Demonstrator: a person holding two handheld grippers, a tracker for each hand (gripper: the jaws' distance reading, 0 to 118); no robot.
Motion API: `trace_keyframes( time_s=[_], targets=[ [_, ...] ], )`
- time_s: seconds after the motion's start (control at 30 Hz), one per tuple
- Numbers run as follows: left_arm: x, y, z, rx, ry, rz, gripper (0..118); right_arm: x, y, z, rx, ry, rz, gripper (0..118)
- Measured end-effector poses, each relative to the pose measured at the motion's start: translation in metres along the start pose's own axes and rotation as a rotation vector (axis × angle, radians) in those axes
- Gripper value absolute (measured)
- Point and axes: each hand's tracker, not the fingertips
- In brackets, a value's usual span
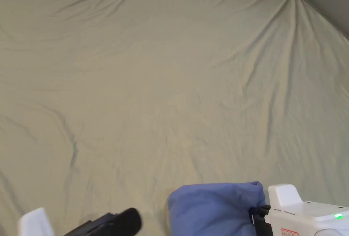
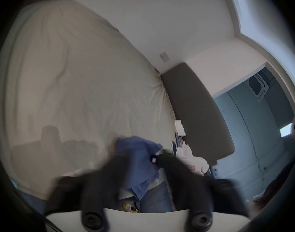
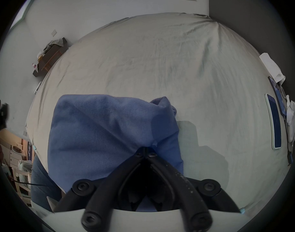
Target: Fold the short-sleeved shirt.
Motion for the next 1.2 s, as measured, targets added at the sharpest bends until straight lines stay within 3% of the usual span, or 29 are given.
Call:
trace_keyframes(
  time_s=[0.07, 0.13, 0.27, 0.37, 0.53, 0.57, 0.6, 0.67, 0.7, 0.8, 1.0, 1.1, 1.2],
  targets=[
    [-0.014, -0.001, -0.03, -0.061, -0.029, 0.006, 114, 0.003, -0.001, -0.001, 0.0, 0.006, -0.006, 1],
    [-0.02, 0.0, -0.062, -0.139, -0.049, 0.082, 117, 0.002, -0.001, -0.001, 0.001, 0.01, -0.007, 1],
    [-0.049, -0.011, -0.123, -0.238, 0.011, 0.108, 116, 0.001, -0.001, -0.002, 0.001, 0.009, -0.008, 1],
    [-0.056, -0.018, -0.14, -0.312, 0.103, 0.103, 108, 0.002, -0.001, -0.003, -0.001, 0.01, -0.012, 1],
    [-0.057, -0.019, -0.15, -0.318, 0.023, 0.152, 105, 0.001, -0.001, -0.003, 0.0, 0.012, -0.01, 1],
    [-0.055, -0.019, -0.154, -0.331, 0.017, 0.146, 94, 0.002, -0.001, -0.003, 0.001, 0.014, -0.011, 1],
    [-0.053, -0.02, -0.156, -0.331, 0.009, 0.136, 76, 0.002, -0.001, -0.003, 0.001, 0.015, -0.012, 1],
    [-0.042, -0.023, -0.159, -0.345, 0.101, 0.041, 22, 0.003, -0.001, -0.003, 0.0, 0.017, -0.018, 1],
    [-0.041, -0.023, -0.16, -0.357, 0.085, 0.005, 22, 0.004, -0.001, -0.003, 0.001, 0.024, -0.024, 1],
    [-0.047, -0.021, -0.155, -0.344, 0.047, 0.099, 21, 0.004, -0.001, -0.003, 0.002, 0.021, -0.022, 1],
    [-0.043, -0.02, -0.15, -0.338, 0.048, 0.067, 20, 0.0, -0.003, 0.006, 0.029, 0.018, -0.022, 1],
    [-0.045, -0.01, -0.133, -0.325, 0.042, 0.061, 20, 0.004, -0.006, 0.038, 0.151, 0.065, -0.096, 1],
    [-0.053, 0.01, -0.1, -0.321, 0.097, 0.009, 20, 0.01, -0.006, 0.075, 0.232, 0.02, -0.103, 1]
  ],
)
